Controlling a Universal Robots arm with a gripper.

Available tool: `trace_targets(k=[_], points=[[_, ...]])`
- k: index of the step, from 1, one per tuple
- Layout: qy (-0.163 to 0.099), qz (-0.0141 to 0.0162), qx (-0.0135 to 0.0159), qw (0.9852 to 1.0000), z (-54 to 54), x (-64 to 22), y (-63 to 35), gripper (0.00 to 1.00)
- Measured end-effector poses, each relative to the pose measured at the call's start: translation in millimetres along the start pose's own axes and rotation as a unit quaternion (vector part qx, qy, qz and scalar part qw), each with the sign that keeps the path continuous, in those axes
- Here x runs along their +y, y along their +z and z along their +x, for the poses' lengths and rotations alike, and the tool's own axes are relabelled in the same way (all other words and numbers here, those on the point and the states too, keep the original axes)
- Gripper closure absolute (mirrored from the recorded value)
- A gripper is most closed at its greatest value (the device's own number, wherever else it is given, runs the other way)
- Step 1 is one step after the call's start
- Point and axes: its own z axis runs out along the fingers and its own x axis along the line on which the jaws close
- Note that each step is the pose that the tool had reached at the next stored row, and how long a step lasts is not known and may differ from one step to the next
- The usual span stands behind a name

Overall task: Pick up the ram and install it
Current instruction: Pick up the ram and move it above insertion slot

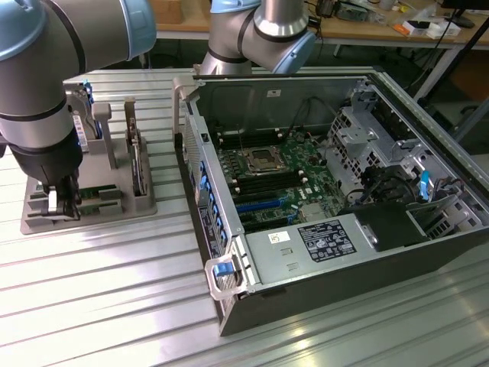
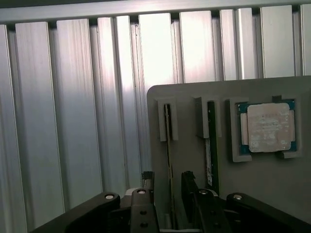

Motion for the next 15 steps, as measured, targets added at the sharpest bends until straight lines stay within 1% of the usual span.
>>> trace_targets(k=[2, 11, 12, 15], points=[[0.000, -0.0005, 0.0002, 1.0000, 0.0, 0.0, 0.6, 0.64], [0.000, -0.0004, 0.0001, 1.0000, 0.0, 0.0, 1.1, 0.64], [0.000, -0.0004, 0.0001, 1.0000, 0.0, 0.0, 1.1, 0.65], [0.000, -0.0005, 0.0001, 1.0000, 0.0, 0.0, 1.2, 0.84]])
